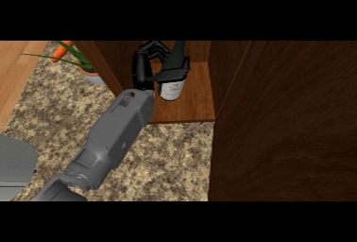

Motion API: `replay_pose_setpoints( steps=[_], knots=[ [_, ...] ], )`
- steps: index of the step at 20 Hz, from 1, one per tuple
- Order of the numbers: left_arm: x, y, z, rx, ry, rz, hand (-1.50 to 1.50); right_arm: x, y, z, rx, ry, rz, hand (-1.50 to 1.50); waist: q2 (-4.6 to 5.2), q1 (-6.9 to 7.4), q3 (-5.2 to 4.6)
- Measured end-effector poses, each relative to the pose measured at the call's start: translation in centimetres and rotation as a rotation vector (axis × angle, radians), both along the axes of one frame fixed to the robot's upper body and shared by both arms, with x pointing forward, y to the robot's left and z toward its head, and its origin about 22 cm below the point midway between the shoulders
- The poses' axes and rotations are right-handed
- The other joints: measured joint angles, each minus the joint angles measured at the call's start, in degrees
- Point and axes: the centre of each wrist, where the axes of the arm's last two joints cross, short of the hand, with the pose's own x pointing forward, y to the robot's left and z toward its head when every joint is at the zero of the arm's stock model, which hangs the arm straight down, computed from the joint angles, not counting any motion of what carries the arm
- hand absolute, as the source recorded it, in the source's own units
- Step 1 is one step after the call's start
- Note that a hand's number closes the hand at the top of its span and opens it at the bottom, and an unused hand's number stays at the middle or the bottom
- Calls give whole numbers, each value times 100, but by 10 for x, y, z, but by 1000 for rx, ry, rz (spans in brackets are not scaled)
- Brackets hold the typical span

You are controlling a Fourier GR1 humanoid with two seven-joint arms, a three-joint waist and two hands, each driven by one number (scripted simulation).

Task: Pick up the wine, place it into the cabinet and close the cabinet

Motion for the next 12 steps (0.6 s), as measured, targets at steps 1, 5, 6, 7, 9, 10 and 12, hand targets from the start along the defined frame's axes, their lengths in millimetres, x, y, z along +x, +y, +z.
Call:
replay_pose_setpoints(
  steps=[1,5,6,7,9,10,12],
  knots=[
    [1,1,0,-6,6,3,150,0,0,1,-2,2,-3,-150,0,3,0],
    [3,1,-2,-74,35,3,150,0,0,-3,0,3,6,-150,-3,-22,10],
    [3,1,-2,-82,38,-1,150,0,2,-3,12,3,14,-150,-11,-25,15],
    [3,1,-3,-90,41,-3,150,0,2,-3,8,1,17,-150,-18,-29,19],
    [3,2,-4,-110,44,0,150,1,1,-1,2,-4,12,-150,-24,-59,27],
    [3,2,-4,-118,45,-9,150,1,2,-2,12,-3,18,-150,-23,-55,29],
    [4,2,-5,-123,45,-8,150,0,0,-3,4,-2,16,-150,-31,-57,33]
  ],
)
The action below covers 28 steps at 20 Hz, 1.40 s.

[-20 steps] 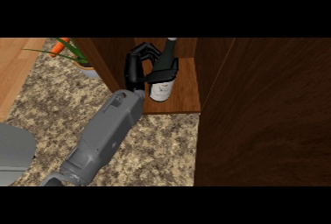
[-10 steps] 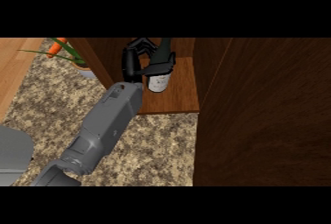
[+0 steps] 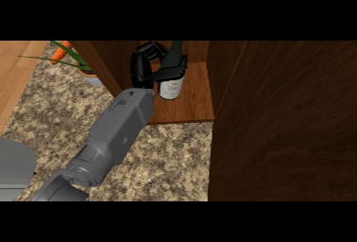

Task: Pick up the wine, place it into the cabinet and close the cabinet

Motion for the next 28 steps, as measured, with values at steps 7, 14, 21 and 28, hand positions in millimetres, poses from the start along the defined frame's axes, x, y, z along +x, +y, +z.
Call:
replay_pose_setpoints(
  steps=[7,14,21,28],
  knots=[
    [1,1,-2,-1,-7,16,150,1,6,-1,16,-12,30,-150,15,-32,3],
    [2,3,-5,40,21,43,-150,1,5,0,5,-15,32,-150,39,-59,-6],
    [-1,6,-14,100,33,64,-150,3,7,2,17,-21,30,-150,59,-76,-6],
    [-6,11,-27,150,59,89,-150,2,6,1,9,-24,33,-150,85,-120,-14]
  ],
)
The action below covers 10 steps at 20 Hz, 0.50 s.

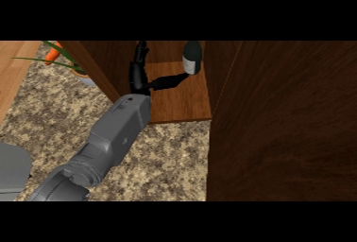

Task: Pick up the wine, place it into the cabinet and close the cabinet

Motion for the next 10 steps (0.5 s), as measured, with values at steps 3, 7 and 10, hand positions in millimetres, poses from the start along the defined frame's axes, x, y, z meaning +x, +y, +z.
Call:
replay_pose_setpoints(
  steps=[3,7,10],
  knots=[
    [-1,0,-1,-13,-19,5,-150,1,3,1,4,2,11,-150,5,-6,2],
    [-1,1,-1,-21,-46,8,-150,0,4,0,11,1,13,-150,3,-17,4],
    [-1,1,-2,-21,-56,-6,-150,0,5,-1,11,3,19,-150,0,-15,4]
  ],
)
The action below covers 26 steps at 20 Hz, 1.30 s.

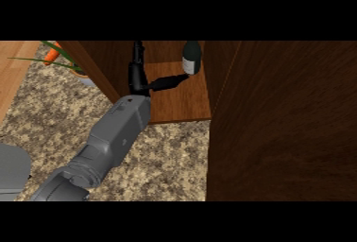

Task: Pick up the wine, place it into the cabinet and close the cabinet

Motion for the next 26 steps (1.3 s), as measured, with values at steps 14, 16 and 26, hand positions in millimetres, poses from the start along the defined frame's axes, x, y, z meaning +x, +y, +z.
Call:
replay_pose_setpoints(
  steps=[14,16,26],
  knots=[
    [-1,0,-1,-28,-35,-128,-150,0,5,0,8,2,8,-150,3,20,-15],
    [-1,0,-1,-32,-38,-135,-150,1,4,4,-2,-4,3,-150,0,17,-15],
    [-3,1,-4,-125,-67,-167,-150,0,8,3,7,12,18,-150,-53,-9,-15]
  ],
)
